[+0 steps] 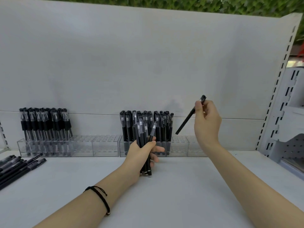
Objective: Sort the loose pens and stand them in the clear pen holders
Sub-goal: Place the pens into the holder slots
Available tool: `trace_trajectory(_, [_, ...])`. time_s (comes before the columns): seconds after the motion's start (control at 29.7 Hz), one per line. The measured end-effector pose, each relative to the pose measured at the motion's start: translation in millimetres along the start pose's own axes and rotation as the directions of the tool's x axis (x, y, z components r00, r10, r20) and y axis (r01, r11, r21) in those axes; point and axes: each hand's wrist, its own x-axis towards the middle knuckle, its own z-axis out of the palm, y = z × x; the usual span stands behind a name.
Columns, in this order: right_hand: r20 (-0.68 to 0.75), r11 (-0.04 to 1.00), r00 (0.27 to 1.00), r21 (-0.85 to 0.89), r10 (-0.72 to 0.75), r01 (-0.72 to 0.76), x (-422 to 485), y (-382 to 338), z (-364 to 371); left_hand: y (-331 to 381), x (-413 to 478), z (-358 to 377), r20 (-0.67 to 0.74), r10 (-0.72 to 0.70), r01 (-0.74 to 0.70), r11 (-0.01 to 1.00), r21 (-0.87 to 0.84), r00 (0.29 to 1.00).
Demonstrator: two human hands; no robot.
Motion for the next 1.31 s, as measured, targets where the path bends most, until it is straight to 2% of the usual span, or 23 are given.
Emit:
trace_trajectory(0.1, [0.018,0.996,1.0,-0.083,-0.018,0.019,1.3,9.5,-0.7,-1.5,1.1,1.1,-0.011,0.017,-0.017,1.0,0.0,1.0])
trace_trajectory(0.3, [0.177,0.99,0.984,-0.135,-0.016,0.04,-1.5,19.4,8.8,-0.2,-0.8,2.0,0.027,0.013,-0.013,1.0,-0.011,1.0])
trace_trajectory(0.44, [0.333,0.92,0.943,-0.365,-0.014,0.143,-5.4,18.7,14.4,-1.8,-1.3,2.2,0.046,0.038,-0.038,0.999,0.002,0.998])
trace_trajectory(0.5, [0.362,0.888,0.932,-0.424,-0.015,0.179,-6.4,17.2,16.6,-2.1,-1.3,1.7,0.045,0.037,-0.036,0.999,-0.013,0.998])
trace_trajectory(0.64, [0.404,0.874,0.914,-0.431,-0.035,0.223,-6.1,14.9,15.5,-2.5,-1.3,0.9,0.038,0.031,-0.03,0.999,-0.031,0.999])
trace_trajectory(0.91, [0.348,0.959,0.937,-0.273,0.025,0.076,-8.2,17.9,12.2,-2.1,-3.3,3.9,0.057,0.024,-0.022,0.999,-0.032,0.998])
trace_trajectory(1.14, [0.415,0.938,0.901,-0.346,0.13,0.024,-9.6,25.8,13.5,-2.1,-2.5,3.4,0.052,0.01,-0.007,0.999,-0.049,0.999])
trace_trajectory(1.24, [0.348,0.923,0.932,-0.382,0.1,0.043,-12.5,22.3,11.1,-1.8,-1.8,1.1,0.036,-0.008,0.011,0.996,-0.083,0.999])
trace_trajectory(1.31, [0.298,0.945,0.953,-0.323,0.044,0.057,-14.0,18.5,9.2,-1.6,-1.5,-0.1,0.032,-0.019,0.022,0.994,-0.103,0.999])
